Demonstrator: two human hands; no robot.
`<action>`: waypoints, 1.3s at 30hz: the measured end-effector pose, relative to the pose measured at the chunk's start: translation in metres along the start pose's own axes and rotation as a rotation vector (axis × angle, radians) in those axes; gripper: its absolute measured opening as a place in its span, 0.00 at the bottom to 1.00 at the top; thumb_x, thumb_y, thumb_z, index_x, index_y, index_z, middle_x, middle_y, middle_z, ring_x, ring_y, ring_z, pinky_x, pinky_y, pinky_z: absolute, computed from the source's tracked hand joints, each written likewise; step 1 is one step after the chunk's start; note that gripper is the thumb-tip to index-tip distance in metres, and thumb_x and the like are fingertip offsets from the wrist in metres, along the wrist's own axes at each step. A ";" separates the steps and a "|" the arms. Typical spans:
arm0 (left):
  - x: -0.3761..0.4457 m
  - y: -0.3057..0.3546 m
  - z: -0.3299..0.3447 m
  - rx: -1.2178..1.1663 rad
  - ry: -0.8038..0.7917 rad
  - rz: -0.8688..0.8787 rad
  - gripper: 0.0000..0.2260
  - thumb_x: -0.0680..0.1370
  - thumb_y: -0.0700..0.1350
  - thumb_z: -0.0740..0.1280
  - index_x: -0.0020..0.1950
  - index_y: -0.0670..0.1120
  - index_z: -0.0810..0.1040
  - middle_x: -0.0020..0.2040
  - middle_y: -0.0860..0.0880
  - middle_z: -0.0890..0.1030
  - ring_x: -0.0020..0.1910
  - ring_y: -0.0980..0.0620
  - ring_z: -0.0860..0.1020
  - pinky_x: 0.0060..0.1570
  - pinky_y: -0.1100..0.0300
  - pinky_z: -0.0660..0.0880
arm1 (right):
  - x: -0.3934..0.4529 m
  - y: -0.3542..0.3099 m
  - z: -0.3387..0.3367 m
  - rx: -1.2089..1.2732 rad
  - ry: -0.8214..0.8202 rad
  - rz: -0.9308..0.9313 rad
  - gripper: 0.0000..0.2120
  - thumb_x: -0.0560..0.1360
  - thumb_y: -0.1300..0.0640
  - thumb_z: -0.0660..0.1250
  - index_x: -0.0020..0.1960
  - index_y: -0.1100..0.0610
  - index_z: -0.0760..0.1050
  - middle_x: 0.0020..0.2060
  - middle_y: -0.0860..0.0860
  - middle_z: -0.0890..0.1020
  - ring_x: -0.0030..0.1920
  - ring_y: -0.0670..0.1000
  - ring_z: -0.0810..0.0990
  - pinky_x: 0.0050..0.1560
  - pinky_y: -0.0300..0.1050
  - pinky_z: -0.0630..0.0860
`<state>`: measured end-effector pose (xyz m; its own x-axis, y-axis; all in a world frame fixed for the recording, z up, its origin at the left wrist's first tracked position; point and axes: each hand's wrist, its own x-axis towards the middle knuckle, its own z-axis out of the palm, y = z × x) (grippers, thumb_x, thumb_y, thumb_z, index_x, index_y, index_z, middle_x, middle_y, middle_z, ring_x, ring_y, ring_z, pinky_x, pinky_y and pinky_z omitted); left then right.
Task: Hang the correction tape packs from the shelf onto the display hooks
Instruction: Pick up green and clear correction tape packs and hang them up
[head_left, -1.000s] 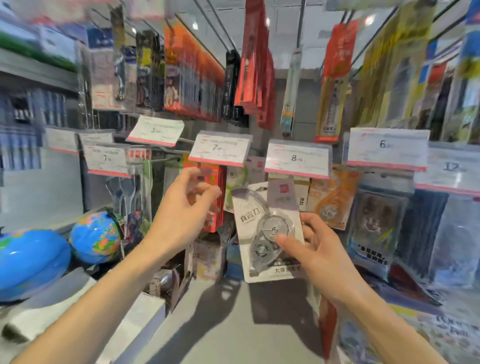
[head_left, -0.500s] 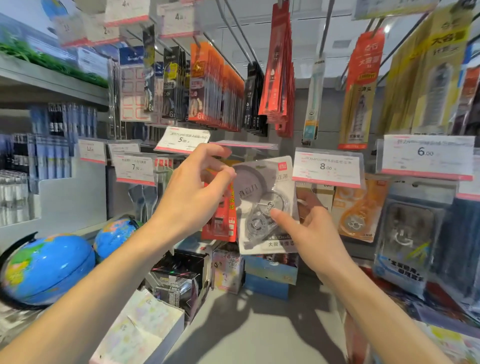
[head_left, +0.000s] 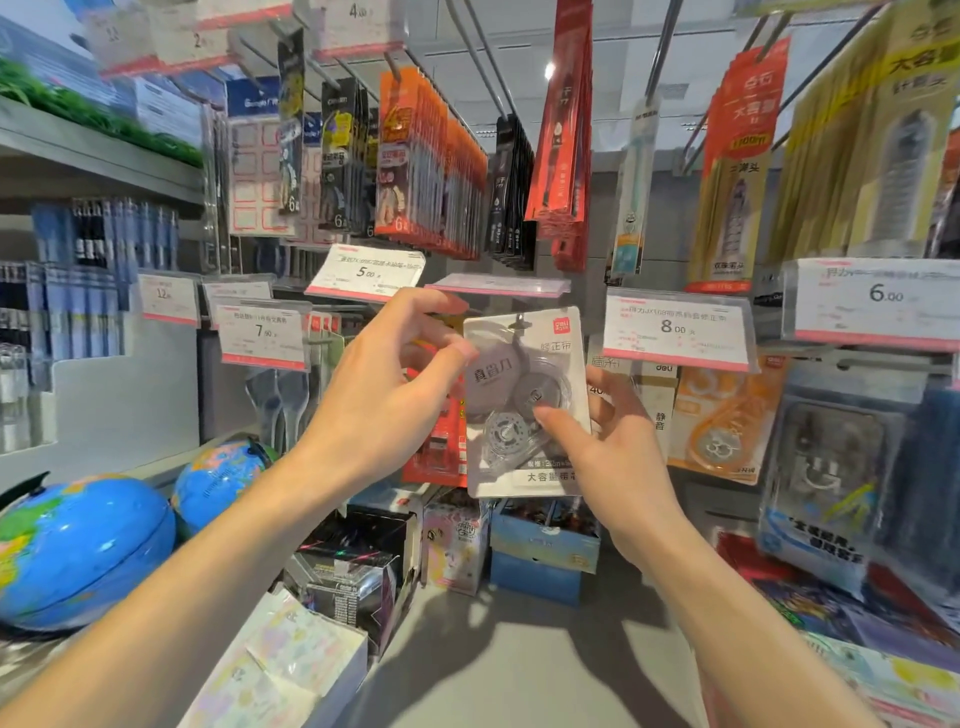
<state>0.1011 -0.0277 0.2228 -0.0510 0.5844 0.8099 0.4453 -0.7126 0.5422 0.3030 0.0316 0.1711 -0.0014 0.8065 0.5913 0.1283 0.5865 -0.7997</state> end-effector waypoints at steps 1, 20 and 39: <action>0.000 -0.001 0.000 -0.004 -0.001 -0.001 0.12 0.81 0.44 0.70 0.57 0.60 0.75 0.48 0.49 0.85 0.42 0.46 0.84 0.46 0.41 0.81 | 0.001 0.002 0.001 0.004 0.015 0.004 0.19 0.74 0.46 0.76 0.56 0.31 0.69 0.47 0.30 0.85 0.46 0.38 0.87 0.43 0.35 0.79; -0.001 -0.106 0.066 -0.024 -0.076 -0.192 0.25 0.80 0.48 0.67 0.75 0.60 0.65 0.48 0.59 0.84 0.46 0.64 0.83 0.37 0.68 0.77 | 0.019 0.035 0.017 -0.103 0.206 -0.048 0.28 0.79 0.42 0.70 0.77 0.39 0.67 0.63 0.30 0.77 0.63 0.44 0.81 0.58 0.36 0.82; 0.021 -0.129 0.097 -0.061 -0.140 -0.220 0.32 0.81 0.58 0.67 0.81 0.67 0.54 0.80 0.62 0.59 0.68 0.81 0.61 0.71 0.56 0.58 | 0.036 0.046 0.004 -0.606 0.184 -0.148 0.27 0.83 0.47 0.67 0.80 0.47 0.66 0.70 0.51 0.80 0.64 0.46 0.82 0.69 0.22 0.61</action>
<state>0.1291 0.1144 0.1480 -0.0146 0.7726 0.6347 0.3819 -0.5824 0.7176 0.3045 0.0877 0.1555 0.1006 0.6630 0.7419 0.6770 0.5008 -0.5394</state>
